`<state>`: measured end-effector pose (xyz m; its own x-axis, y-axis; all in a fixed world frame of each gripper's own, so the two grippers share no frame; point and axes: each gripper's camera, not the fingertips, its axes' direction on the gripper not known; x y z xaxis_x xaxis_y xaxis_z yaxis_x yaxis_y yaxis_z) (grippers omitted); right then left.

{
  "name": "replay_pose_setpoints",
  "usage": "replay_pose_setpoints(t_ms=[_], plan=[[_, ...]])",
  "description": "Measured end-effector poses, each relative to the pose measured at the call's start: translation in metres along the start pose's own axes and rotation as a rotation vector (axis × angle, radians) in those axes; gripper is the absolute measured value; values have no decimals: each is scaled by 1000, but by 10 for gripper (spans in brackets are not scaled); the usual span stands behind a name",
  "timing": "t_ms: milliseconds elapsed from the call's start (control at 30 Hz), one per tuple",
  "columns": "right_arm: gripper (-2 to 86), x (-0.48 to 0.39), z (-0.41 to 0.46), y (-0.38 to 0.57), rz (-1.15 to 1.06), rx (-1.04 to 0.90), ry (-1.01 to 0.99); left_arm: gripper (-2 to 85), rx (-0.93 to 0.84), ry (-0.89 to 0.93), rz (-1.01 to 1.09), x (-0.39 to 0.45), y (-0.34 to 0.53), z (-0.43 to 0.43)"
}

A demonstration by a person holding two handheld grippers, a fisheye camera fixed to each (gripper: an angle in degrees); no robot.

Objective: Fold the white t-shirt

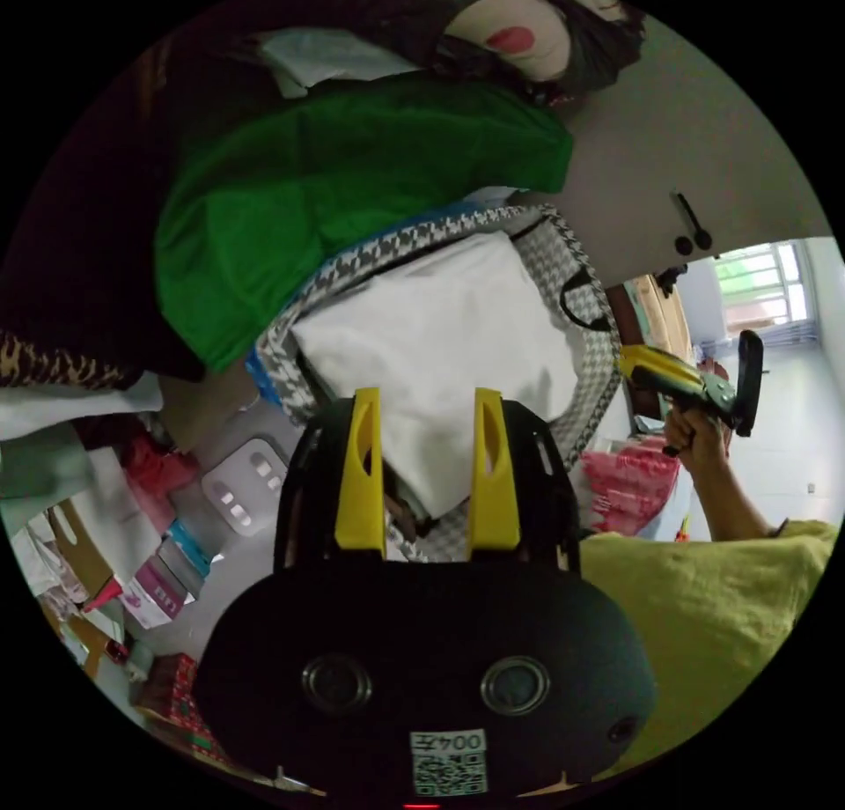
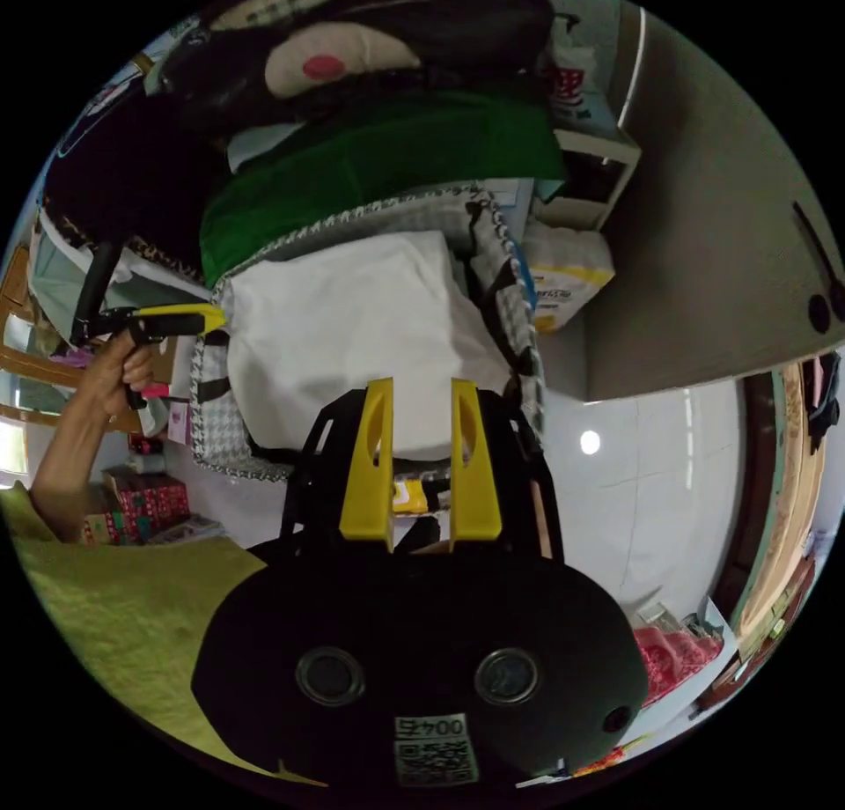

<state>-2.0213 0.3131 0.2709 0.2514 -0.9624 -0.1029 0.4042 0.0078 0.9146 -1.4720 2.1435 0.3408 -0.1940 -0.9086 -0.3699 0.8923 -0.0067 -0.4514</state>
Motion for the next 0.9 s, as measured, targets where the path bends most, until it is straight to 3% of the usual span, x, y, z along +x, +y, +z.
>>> replay_pose_setpoints(t_ms=[333, 533, 667, 767, 900], plan=[[124, -33, 67, -98, -82, -237, 91, 174, -46, -124, -170, 8, -34, 79], [121, -27, -6, -114, -45, -171, 52, 181, -24, -72, -171, 27, -20, 89], [104, -41, -52, -122, -79, -116, 72, 181, 80, 12, -131, 57, 10, 70], [100, -50, -50, -138, -105, -230, 97, 170, 79, -43, -87, 83, 32, 89], [96, -47, -76, -154, -87, -247, 104, 151, 14, -163, -35, 108, 48, 146]])
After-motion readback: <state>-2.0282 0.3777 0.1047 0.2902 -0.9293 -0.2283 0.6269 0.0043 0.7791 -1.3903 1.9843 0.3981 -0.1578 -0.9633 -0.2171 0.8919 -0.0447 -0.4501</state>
